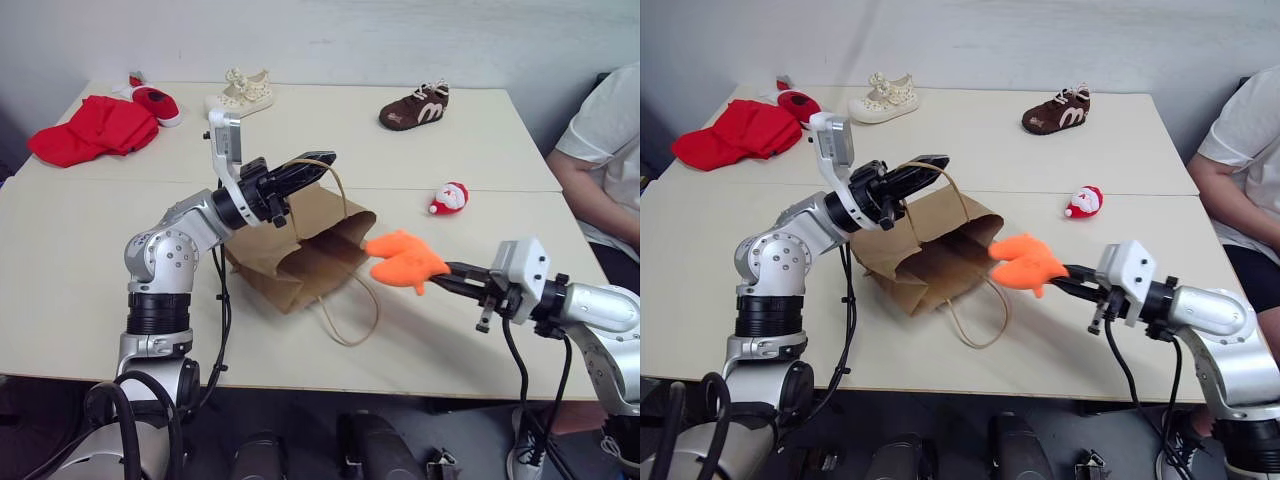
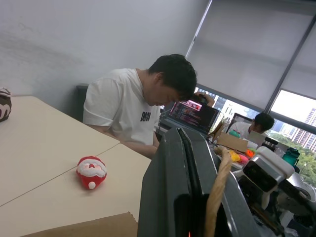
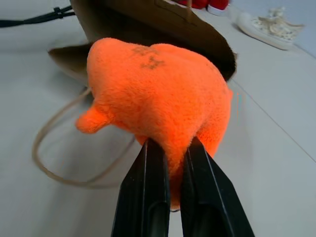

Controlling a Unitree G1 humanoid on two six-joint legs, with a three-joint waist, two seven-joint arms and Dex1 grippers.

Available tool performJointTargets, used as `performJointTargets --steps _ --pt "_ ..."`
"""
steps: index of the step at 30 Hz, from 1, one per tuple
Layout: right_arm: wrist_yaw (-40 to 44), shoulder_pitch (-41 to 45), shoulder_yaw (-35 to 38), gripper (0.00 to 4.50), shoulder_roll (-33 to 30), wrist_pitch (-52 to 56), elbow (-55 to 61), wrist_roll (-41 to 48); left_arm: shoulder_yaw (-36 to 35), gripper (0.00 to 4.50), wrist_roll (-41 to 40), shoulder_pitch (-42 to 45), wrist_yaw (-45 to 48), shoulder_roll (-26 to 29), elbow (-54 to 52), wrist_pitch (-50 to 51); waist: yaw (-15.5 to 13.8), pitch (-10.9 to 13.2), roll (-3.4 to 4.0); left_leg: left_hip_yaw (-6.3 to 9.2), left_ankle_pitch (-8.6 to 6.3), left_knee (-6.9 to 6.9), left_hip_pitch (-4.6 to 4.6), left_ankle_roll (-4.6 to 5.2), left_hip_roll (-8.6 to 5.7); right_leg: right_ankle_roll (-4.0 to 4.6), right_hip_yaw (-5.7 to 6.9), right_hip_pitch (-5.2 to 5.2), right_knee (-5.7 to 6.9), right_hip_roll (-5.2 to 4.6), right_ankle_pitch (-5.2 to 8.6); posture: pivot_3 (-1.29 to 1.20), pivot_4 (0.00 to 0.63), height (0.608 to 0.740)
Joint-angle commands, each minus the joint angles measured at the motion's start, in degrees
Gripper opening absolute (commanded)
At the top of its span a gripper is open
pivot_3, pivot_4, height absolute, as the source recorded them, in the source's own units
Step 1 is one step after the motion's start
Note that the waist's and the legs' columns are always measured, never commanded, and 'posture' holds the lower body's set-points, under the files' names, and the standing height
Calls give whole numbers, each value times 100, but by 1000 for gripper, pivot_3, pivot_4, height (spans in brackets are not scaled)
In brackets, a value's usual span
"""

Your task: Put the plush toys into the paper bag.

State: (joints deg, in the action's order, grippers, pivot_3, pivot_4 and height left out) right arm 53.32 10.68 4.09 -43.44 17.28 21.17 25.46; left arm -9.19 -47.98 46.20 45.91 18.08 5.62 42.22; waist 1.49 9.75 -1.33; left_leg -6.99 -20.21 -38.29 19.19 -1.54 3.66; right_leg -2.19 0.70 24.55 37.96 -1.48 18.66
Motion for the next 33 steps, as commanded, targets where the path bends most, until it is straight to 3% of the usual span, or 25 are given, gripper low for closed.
performJointTargets --steps 1,4,7,10,15,21,32,33 --pt "-530 390 -573 8 205 532 306 -401 -43 0 -17 229 36 -72 7 -112 0 0 0 0 0 0 2 0 0 0 0 2 0 0 0 0 150 740" --pt "-903 845 -1170 8 484 636 94 -1030 -91 0 -70 295 31 -131 64 -84 3 0 0 0 0 1 3 0 0 0 1 3 -1 1 0 0 150 740" --pt "-1127 1853 -2000 8 929 1133 -332 -1687 -106 0 -136 354 80 -236 139 -66 25 1 -1 -1 0 -2 6 0 0 0 1 6 0 1 0 0 150 740" --pt "-1122 2703 -2409 8 1426 1427 -572 -1876 -49 0 -93 377 161 -323 188 -49 32 1 1 -6 1 -2 8 -1 2 4 2 17 9 1 2 0 150 740" --pt "-931 3333 -2975 8 1801 1532 -1339 -2209 -45 0 -75 421 280 -431 307 -73 19 1 0 2 2 7 22 -3 6 11 18 27 1 -5 6 0 150 740" --pt "-1055 3310 -3012 8 2260 598 -2534 -2511 -157 0 -152 369 350 -449 317 -62 35 1 0 4 0 -8 33 4 3 7 23 28 3 -12 4 0 150 740" --pt "-1370 3007 -2646 8 2907 -869 -3335 -2506 -574 0 -332 360 101 -528 379 -88 125 1 -1 4 1 -4 31 1 7 7 23 32 8 -9 4 0 150 740" --pt "-1228 2965 -2631 642 2913 -830 -3279 -2414 -581 0 -326 352 101 -527 378 -93 136 1 0 4 1 -3 31 1 6 7 23 31 7 -9 4 0 150 740"
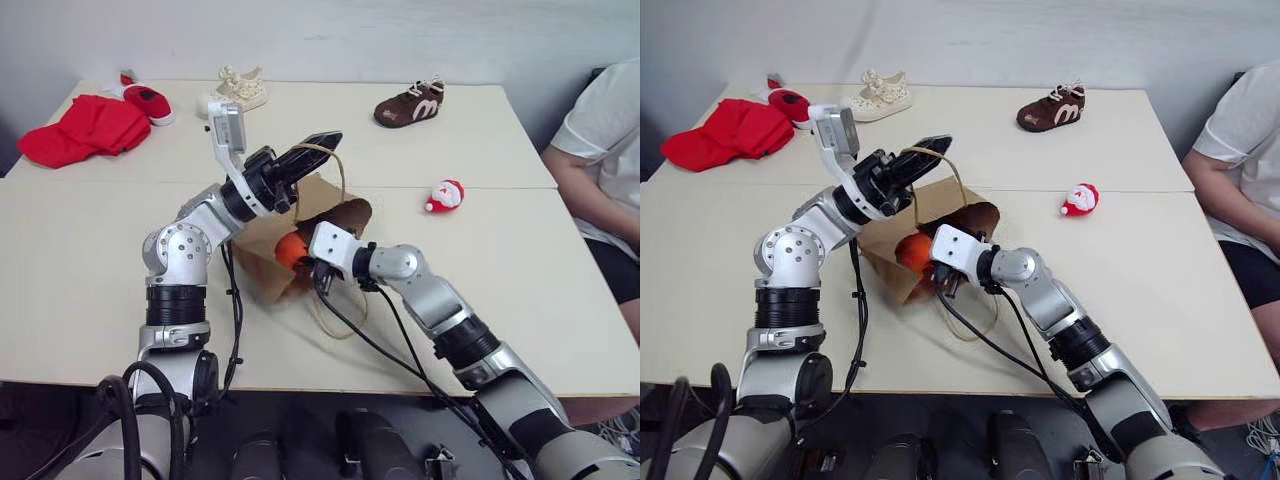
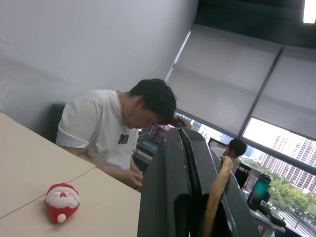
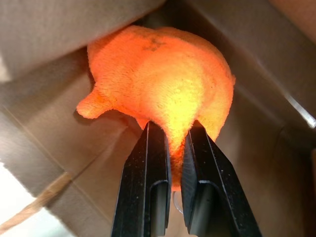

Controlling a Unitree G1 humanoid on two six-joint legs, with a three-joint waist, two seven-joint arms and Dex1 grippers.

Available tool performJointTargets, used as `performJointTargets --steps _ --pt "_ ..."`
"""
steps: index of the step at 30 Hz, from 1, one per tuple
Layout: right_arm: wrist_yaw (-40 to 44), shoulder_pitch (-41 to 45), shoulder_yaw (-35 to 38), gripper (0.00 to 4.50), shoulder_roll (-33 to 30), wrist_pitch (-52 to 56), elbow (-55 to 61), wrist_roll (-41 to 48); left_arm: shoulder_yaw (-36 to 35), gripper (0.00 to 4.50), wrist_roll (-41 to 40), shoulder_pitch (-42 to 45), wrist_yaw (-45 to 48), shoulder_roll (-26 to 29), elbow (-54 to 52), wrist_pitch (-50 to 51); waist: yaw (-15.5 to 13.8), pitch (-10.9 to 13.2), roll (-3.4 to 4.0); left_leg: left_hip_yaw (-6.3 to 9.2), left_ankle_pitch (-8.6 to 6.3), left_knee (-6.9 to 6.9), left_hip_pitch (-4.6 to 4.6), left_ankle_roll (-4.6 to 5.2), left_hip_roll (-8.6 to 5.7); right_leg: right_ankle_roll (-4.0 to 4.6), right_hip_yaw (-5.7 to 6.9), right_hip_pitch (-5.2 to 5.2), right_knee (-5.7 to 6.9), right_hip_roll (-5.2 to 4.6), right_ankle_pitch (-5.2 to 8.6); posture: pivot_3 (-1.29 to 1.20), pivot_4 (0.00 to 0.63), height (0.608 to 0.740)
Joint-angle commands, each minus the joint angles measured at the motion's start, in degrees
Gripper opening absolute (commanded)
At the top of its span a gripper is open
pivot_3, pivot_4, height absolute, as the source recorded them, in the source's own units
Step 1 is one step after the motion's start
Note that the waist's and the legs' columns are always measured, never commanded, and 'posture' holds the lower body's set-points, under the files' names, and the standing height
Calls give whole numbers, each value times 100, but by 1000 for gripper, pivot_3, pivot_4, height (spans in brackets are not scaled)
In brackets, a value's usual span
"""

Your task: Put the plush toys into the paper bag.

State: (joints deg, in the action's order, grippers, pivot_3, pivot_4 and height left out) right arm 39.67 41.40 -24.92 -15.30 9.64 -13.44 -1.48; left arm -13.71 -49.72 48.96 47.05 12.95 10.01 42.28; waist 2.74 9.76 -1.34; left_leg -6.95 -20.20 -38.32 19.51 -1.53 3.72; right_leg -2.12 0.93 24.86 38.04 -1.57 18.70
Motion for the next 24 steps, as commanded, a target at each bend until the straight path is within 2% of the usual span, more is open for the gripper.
performJointTargets --steps 1,5,8,12,14,17,20,22,24 --pt "253 -157 300 840 94 -101 258 343 -139 0 -150 69 -19 -17 -64 -102 20 0 0 0 0 1 0 0 0 0 0 0 0 0 0 0 150 740" --pt "571 -349 523 2298 -226 -208 867 488 -169 0 -127 35 -69 -50 -111 -124 14 0 0 2 0 2 2 0 -1 0 1 0 -2 -2 0 0 150 740" --pt "1245 -628 874 3213 -718 -138 1644 1089 -190 0 -109 15 -85 -30 -109 -146 -6 0 -1 4 -1 0 4 1 -2 -2 2 -2 -6 -3 -1 0 150 740" --pt "1614 -1146 1496 4468 -1177 -279 2381 1738 -169 0 -83 -51 -98 7 -149 -157 -79 1 -1 8 -1 5 -1 0 -1 -2 5 -8 -11 1 -1 0 150 740" --pt "1793 -1449 1716 4468 -1507 -303 2705 1856 -178 0 -92 -72 -125 9 -173 -160 -90 1 -1 5 -1 5 -3 0 -2 -2 2 -8 -9 2 -1 0 150 740" --pt "1807 -2052 2331 4468 -1782 -27 3335 2524 -194 0 -109 -91 -165 4 -194 -163 -115 2 -2 5 -1 5 -6 0 -3 -2 2 -9 -9 2 -1 0 150 740" --pt "1664 -3351 3477 4468 -1983 -10 3633 3022 -224 0 -121 -78 -228 -8 -208 -186 -157 4 -6 9 -1 8 -13 0 -4 -2 4 -23 -16 3 -1 0 150 740" --pt "1386 -3925 4012 4468 -1895 -134 3543 3014 -270 0 -151 -65 -285 -16 -208 -196 -211 7 -12 11 -3 10 -18 2 -7 -3 3 -31 -23 2 -1 0 150 740" --pt "1023 -4739 4777 4468 -1648 -734 2902 2686 -361 0 -184 -24 -416 -57 -174 -227 -248 6 -13 6 -2 9 -20 3 -10 -8 -4 -31 -20 2 -4 0 150 740"
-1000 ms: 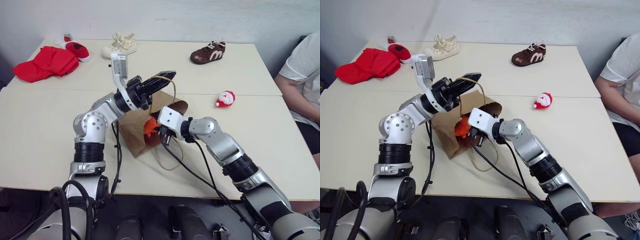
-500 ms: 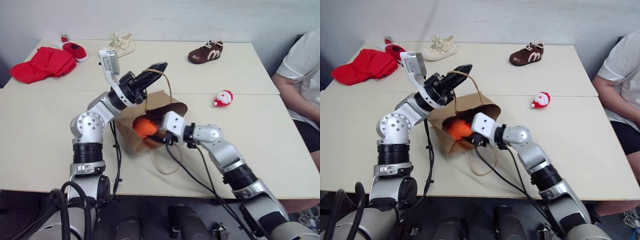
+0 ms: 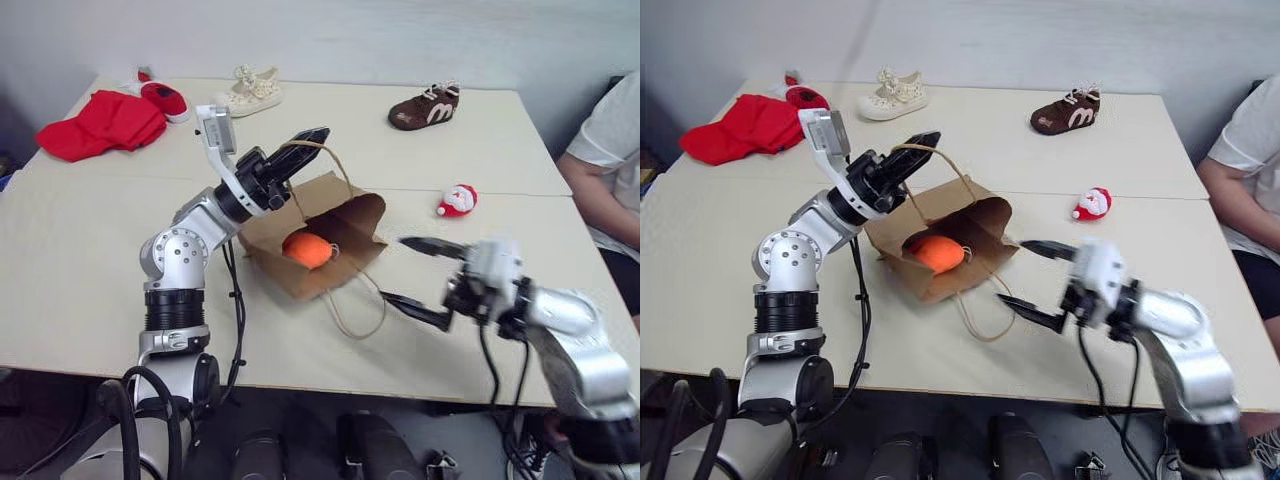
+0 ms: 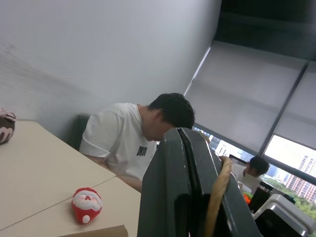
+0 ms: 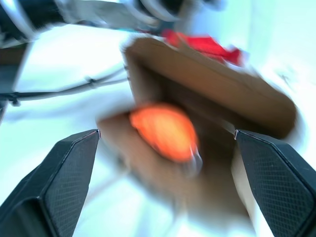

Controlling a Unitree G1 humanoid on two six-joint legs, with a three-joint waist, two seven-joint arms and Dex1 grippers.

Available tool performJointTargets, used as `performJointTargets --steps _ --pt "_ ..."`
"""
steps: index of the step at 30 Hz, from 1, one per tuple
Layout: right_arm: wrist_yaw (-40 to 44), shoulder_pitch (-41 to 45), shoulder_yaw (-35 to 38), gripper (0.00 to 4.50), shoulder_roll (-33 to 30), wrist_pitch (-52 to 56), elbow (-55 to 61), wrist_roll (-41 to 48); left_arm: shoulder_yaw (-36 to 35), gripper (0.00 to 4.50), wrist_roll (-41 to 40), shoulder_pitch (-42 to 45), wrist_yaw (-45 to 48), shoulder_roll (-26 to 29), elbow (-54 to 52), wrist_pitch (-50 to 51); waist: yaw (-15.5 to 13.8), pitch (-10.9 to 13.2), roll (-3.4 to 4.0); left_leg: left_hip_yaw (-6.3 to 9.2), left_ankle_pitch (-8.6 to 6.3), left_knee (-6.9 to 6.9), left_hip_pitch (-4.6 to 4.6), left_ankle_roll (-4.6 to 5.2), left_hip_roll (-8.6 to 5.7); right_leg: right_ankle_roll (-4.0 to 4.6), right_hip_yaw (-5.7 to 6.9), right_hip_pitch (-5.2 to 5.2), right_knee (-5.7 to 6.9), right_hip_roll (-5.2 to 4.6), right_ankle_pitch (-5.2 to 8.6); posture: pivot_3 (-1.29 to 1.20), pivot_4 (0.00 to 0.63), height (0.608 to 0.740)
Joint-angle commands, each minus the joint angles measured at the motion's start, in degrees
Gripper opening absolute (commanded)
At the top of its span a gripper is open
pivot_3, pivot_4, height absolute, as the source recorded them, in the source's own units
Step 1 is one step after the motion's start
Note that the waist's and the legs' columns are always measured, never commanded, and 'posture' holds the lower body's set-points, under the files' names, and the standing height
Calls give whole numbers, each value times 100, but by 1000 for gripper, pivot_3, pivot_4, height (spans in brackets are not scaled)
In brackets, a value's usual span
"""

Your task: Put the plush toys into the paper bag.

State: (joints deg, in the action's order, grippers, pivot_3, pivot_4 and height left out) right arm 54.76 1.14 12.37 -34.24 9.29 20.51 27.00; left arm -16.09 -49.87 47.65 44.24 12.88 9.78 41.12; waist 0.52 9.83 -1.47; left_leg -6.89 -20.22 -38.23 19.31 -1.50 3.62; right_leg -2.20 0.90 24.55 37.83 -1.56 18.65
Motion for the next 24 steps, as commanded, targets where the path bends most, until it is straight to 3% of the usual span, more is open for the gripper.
performJointTargets --steps 1,5,9,14,20,24 --pt "-630 -953 1276 4468 335 -886 -712 -257 -151 0 -178 120 -175 -56 -144 -115 -44 -2 -3 1 0 1 -6 0 0 0 -1 -7 -1 1 0 0 150 740" --pt "-1102 -1255 1441 4468 395 -1347 -1136 -743 -238 0 -166 138 -380 -100 -135 -161 1 -1 -3 -7 1 1 -12 1 -4 0 -13 -8 3 3 0 0 150 740" --pt "-1574 -570 1164 4468 142 -951 -1390 -1054 -352 0 -200 196 -598 -180 -104 -223 149 -1 -2 -17 7 3 -23 -8 0 0 -26 -7 16 11 -1 0 150 740" --pt "-1566 1661 114 4468 -327 -429 -2812 -1807 -306 0 -141 253 -652 -237 -43 -259 175 10 17 -24 12 4 -23 -17 4 4 -32 6 21 19 0 0 150 740" --pt "-1769 4558 -751 4468 -21 -367 -5962 -2439 -211 0 -95 209 -679 -293 -102 -294 127 20 29 -22 16 8 -4 -13 4 8 -26 23 16 14 2 0 150 740" --pt "-1996 5683 -1005 4468 223 -276 -7683 -2738 -165 0 -107 154 -713 -311 -180 -306 122 20 30 -19 17 9 6 -9 6 8 -20 28 12 9 2 0 150 740"
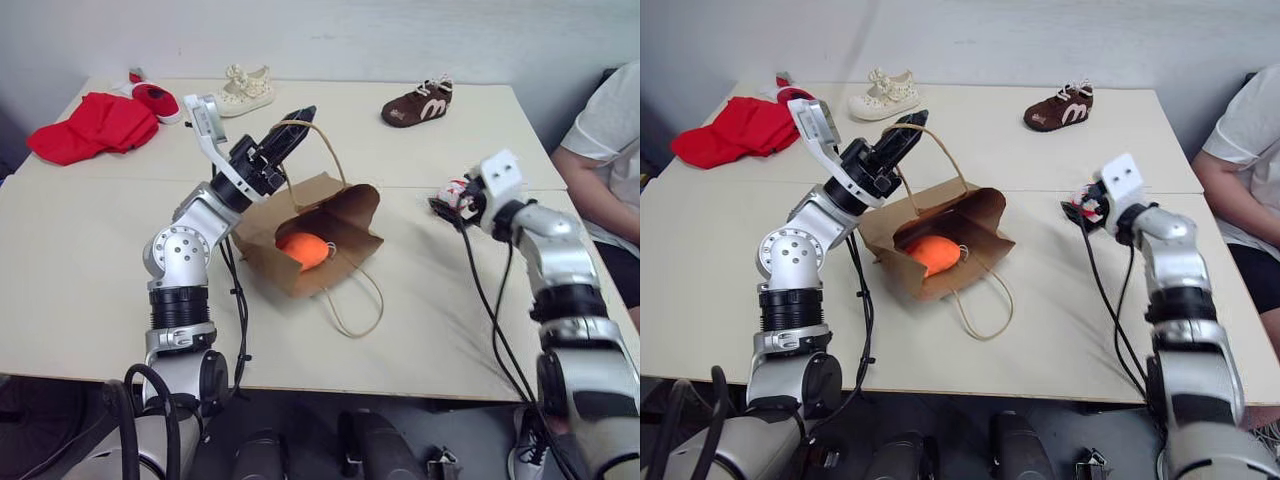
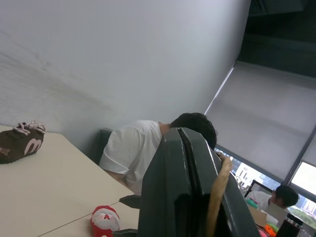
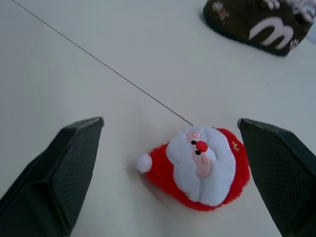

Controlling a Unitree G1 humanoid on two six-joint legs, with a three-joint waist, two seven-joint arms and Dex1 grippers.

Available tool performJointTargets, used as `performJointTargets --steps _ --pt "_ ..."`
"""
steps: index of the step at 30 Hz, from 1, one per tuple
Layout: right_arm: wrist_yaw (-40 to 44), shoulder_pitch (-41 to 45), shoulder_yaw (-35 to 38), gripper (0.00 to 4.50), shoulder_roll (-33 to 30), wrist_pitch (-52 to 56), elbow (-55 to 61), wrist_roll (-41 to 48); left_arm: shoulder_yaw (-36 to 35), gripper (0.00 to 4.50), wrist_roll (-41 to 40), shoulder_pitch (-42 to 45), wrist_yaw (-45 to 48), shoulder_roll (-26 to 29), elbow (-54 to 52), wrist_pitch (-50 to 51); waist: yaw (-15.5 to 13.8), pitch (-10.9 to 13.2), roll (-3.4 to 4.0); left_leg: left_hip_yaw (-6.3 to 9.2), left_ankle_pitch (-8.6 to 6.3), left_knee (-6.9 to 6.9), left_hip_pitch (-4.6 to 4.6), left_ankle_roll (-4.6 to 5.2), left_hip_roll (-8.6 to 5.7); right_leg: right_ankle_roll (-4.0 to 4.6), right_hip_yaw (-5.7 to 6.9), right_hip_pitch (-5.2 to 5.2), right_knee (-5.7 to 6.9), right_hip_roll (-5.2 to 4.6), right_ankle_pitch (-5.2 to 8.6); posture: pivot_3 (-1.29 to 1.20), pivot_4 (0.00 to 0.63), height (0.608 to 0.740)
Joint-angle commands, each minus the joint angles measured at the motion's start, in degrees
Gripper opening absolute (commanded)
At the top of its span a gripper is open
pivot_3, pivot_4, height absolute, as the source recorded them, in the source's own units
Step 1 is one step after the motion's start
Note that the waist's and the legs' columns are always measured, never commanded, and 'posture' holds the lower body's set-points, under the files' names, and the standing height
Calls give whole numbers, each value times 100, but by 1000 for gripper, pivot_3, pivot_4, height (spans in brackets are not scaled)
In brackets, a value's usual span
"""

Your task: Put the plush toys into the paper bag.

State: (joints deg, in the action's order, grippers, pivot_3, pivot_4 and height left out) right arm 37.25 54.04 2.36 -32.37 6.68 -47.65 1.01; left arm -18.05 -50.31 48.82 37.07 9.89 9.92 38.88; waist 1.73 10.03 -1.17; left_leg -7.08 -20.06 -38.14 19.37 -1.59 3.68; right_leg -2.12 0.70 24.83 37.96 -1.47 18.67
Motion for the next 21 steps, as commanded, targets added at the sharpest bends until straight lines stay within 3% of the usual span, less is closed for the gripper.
performJointTargets --steps 1,3,14,21 --pt "-346 565 -23 4302 83 -99 -1178 -196 65 0 -40 17 6 -5 -226 -91 -4 0 0 0 0 0 3 0 -1 0 1 1 1 -1 0 0 150 740" --pt "-472 799 -67 3890 127 -115 -1627 -308 88 0 -49 -24 -12 4 -306 -81 5 0 0 2 0 0 7 1 0 0 3 3 0 -2 0 0 150 740" --pt "-650 924 -238 50 -110 -304 -2219 -650 134 0 -59 -153 49 257 -372 -30 77 0 1 -2 0 -4 9 -1 0 -1 0 10 12 -4 -1 0 150 740" --pt "115 618 9 18 -313 -814 -1889 -327 199 0 -17 -110 82 240 -321 -84 31 0 1 -2 0 -5 9 -1 -1 -3 1 8 9 -4 -2 0 150 740"
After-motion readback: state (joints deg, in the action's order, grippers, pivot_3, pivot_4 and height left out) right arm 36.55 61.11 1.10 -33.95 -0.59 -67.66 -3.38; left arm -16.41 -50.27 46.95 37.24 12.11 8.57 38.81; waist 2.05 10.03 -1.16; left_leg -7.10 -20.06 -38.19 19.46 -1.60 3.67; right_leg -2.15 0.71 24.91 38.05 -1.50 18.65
